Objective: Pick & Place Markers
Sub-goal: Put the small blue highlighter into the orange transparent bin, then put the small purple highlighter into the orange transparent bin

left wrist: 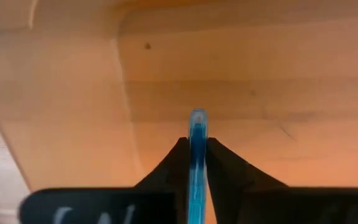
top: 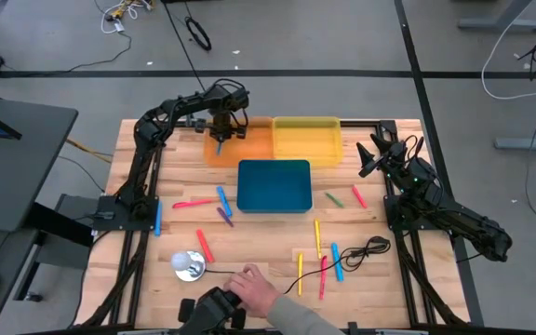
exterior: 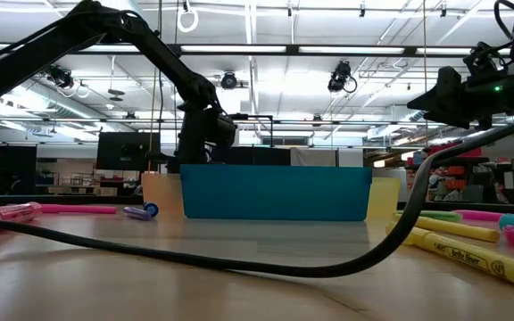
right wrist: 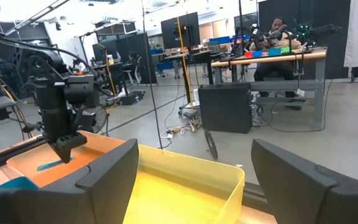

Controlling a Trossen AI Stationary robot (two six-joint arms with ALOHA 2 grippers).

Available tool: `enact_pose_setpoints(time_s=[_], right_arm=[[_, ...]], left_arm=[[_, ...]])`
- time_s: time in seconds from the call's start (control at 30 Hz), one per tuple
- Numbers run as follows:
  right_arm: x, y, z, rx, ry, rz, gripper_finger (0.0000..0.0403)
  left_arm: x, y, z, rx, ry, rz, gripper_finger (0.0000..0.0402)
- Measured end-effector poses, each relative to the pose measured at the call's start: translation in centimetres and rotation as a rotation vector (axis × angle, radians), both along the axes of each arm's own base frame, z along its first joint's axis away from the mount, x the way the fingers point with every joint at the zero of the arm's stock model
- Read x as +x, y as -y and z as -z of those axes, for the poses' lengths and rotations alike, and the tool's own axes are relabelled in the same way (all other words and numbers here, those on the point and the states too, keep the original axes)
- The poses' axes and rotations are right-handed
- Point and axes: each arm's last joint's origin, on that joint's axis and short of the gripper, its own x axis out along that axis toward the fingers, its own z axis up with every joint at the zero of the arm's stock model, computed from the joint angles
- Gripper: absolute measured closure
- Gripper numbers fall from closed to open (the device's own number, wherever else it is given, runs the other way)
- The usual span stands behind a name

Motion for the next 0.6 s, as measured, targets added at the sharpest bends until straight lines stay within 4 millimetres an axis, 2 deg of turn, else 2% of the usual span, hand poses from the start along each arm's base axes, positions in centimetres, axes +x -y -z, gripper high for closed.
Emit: enact_pose_setpoints(time_s=[0.2, 0.6], right_arm=[[0.00, 0.00, 0.00, 0.000, 0.000, 0.000, 0.0089], [0.00, 0.00, -0.01, 0.000, 0.001, 0.000, 0.0089]], left_arm=[[0.04, 0.03, 0.00, 0.000, 0.001, 0.001, 0.0277], [0.30, 0.13, 0.01, -0.004, 0.021, 0.006, 0.0155]])
